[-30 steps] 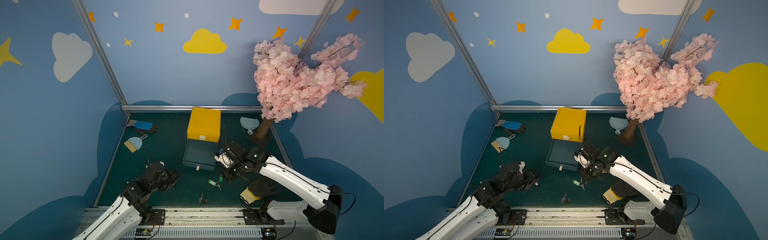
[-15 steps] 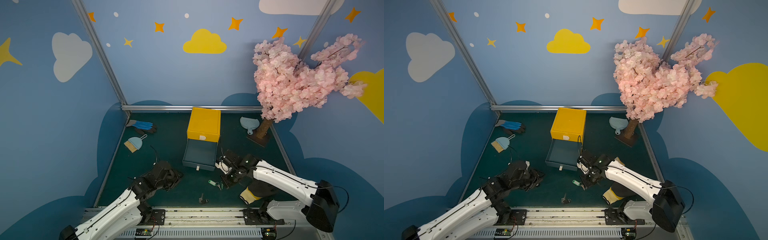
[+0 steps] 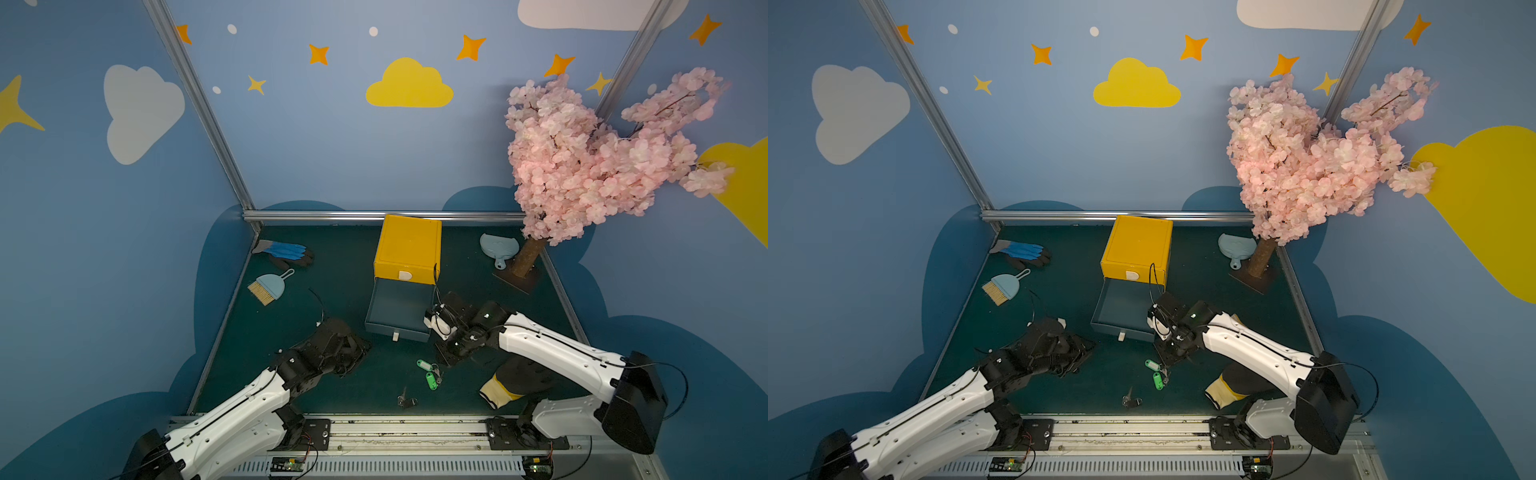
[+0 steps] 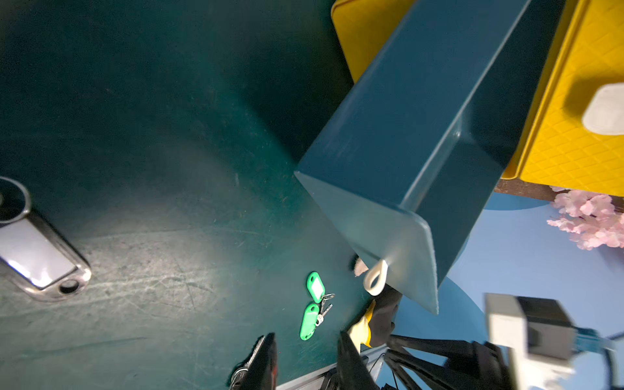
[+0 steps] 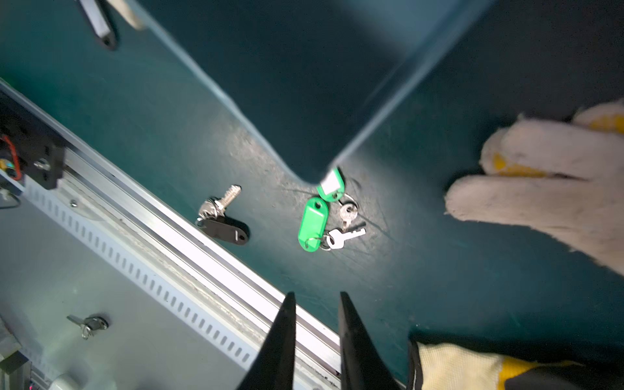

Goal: Take the keys out of the drawer
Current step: Place the key at the center of the board, then close the drawer in the storage box.

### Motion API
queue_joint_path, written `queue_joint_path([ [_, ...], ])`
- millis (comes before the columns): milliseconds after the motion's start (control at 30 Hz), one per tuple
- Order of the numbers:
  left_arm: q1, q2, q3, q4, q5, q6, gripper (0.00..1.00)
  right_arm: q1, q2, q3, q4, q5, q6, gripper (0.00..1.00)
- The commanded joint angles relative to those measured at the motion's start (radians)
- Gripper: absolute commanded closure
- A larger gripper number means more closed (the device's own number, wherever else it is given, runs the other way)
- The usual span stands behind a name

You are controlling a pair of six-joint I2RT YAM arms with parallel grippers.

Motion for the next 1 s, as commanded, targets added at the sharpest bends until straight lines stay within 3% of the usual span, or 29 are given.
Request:
queue_joint_path([
  [0,-0.018,0.024,-0.011,0.069,-0.073,-0.033,0.7,-0.013,-0.041,0.118,-0.027,0.1,0.047,0.75],
  [133,-0.041,0.079,-0.027,0.177,-0.135,-0.117,0.7,-0.034,-0.028,0.266,0.008,0.207,0.021,0.7],
  [300,-0.064,0.171,-0.004,0.247,-0.178,-0.165,0.7,-0.111,0.091,0.514,0.018,0.215,0.03,0.72],
  [600,-0.073,0.391,0.042,0.499,-0.143,-0.206,0.69,-0.261,0.454,0.872,0.032,0.07,0.105,0.74],
  [767,-0.066,0.518,0.072,0.651,-0.167,-0.251,0.68,-0.322,0.668,1.099,-0.172,-0.086,0.117,0.75],
  [967,-0.061,0.64,0.172,0.689,-0.172,-0.251,0.68,-0.348,0.741,1.128,-0.31,-0.086,0.115,0.77],
])
